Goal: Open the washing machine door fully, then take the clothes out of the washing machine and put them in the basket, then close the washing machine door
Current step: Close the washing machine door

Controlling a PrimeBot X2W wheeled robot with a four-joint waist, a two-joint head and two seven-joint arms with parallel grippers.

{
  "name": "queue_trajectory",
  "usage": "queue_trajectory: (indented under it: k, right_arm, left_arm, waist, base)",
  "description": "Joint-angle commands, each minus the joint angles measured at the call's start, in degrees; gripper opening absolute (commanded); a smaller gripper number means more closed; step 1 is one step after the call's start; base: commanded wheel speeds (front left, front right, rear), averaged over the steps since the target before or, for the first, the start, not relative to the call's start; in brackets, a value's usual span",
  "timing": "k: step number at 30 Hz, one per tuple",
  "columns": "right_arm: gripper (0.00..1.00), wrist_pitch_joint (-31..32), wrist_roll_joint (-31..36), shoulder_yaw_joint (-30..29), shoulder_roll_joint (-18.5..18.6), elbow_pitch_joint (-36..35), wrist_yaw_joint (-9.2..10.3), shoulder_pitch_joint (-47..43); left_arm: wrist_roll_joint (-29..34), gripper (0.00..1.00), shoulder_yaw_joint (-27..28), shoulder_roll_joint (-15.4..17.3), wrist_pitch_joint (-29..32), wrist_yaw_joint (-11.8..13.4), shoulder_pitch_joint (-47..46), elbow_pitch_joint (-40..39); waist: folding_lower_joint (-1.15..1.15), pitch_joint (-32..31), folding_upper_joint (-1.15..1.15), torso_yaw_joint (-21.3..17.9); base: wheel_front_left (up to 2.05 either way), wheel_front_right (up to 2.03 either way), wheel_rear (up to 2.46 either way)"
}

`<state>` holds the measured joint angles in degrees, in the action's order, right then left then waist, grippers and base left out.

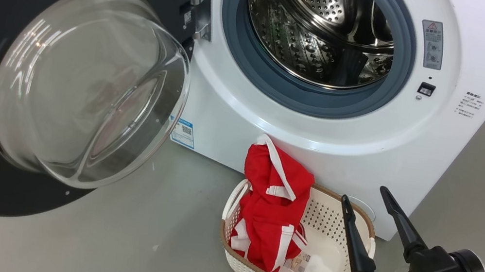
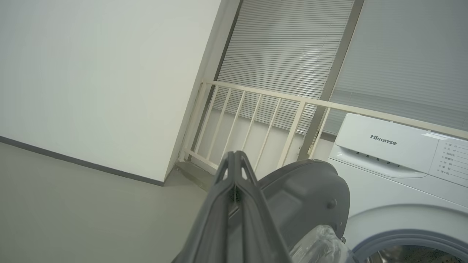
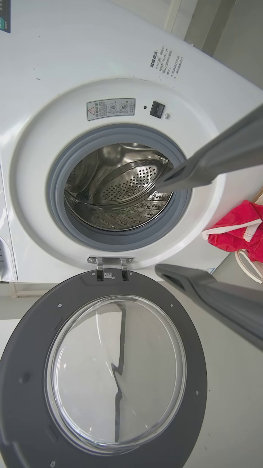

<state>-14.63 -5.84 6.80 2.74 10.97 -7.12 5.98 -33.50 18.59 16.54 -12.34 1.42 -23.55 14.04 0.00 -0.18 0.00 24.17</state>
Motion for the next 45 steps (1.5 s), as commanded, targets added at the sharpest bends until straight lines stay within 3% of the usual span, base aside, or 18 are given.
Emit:
queue_trajectory:
  k: [1,7,16,23,34,45]
  right_arm:
    - [1.0,-0.4,0.8,1.2,0.1,-1.3,-0.36,1.8]
    - [1.0,-0.4,0.5,1.3,0.1,-1.0,-0.36,1.7]
    - [1.0,-0.4,0.7,1.7,0.1,-0.9,-0.36,1.9]
    - [1.0,-0.4,0.7,2.8,0.1,-0.7,-0.36,2.2]
    - [1.0,-0.4,1.5,3.3,0.1,-0.5,-0.36,2.8]
    - [1.0,-0.4,1.3,3.0,0.1,-0.9,-0.36,2.6]
  left_arm:
    - [-1.4,0.0,2.5,3.5,1.0,-0.7,-4.1,0.9]
    - [-10.2,0.0,6.7,5.5,8.5,0.0,-12.7,11.8]
    - [-21.7,0.0,10.8,10.1,27.6,1.0,-20.3,27.9]
    - [-26.2,0.0,12.1,14.0,38.2,-1.4,-21.2,35.1]
    - [-34.3,0.0,16.2,13.5,48.2,-4.1,-22.0,39.7]
    - [-37.2,0.0,16.9,10.8,53.9,-5.2,-18.3,37.0]
  waist:
    - [0.0,0.1,0.0,-0.2]
    - [0.0,0.2,0.0,-0.9]
    - [0.0,0.8,0.0,-2.3]
    - [0.0,1.5,0.0,-3.9]
    - [0.0,2.4,0.0,-4.9]
    - [0.0,3.2,0.0,-4.4]
  base:
    - [0.0,0.0,0.0]
    - [0.0,0.0,0.0]
    - [0.0,0.0,0.0]
    - [0.0,0.0,0.0]
    - [0.0,0.0,0.0]
    - [0.0,0.0,0.0]
